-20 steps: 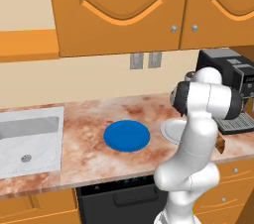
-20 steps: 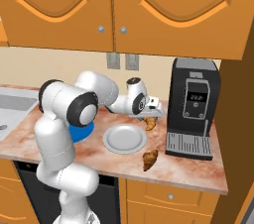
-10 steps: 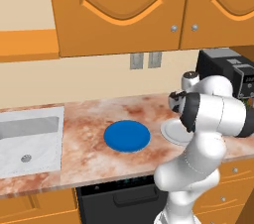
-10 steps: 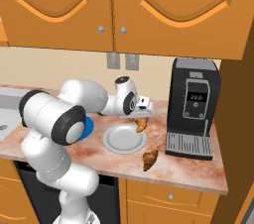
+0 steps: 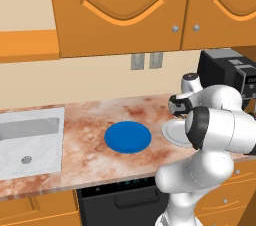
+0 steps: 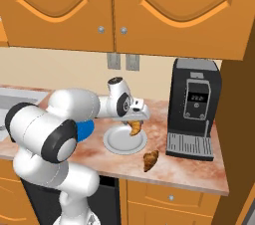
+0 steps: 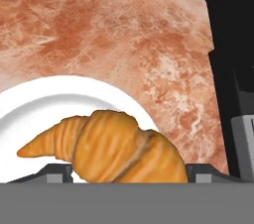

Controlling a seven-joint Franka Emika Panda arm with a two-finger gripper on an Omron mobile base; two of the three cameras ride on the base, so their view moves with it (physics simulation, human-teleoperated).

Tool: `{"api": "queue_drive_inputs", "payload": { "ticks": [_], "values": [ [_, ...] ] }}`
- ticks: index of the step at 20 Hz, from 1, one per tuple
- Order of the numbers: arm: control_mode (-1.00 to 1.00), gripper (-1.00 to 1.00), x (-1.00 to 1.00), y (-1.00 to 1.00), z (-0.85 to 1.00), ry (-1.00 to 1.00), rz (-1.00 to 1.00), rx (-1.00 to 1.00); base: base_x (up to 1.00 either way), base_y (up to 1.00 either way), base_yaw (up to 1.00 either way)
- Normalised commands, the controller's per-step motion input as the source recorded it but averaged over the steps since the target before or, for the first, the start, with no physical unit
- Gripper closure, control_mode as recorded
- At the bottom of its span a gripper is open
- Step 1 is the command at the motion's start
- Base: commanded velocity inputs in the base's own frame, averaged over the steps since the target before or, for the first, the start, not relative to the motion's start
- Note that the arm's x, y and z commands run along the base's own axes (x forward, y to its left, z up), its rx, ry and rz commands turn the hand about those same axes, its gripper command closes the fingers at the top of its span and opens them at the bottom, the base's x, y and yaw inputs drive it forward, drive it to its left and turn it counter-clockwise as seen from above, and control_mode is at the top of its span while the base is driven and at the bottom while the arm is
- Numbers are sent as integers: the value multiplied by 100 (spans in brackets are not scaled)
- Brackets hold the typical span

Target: Place the pastries on the plates.

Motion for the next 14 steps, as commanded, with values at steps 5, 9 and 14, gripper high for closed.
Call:
{"api": "queue_drive_inputs", "payload": {
  "ticks": [5,9,14],
  "values": [
    [-100,100,-21,20,-3,2,0,0,0,0,0],
    [-100,100,-2,1,-24,4,0,0,0,0,0],
    [-100,100,-10,3,-28,3,0,0,0,0,0]
  ]
}}
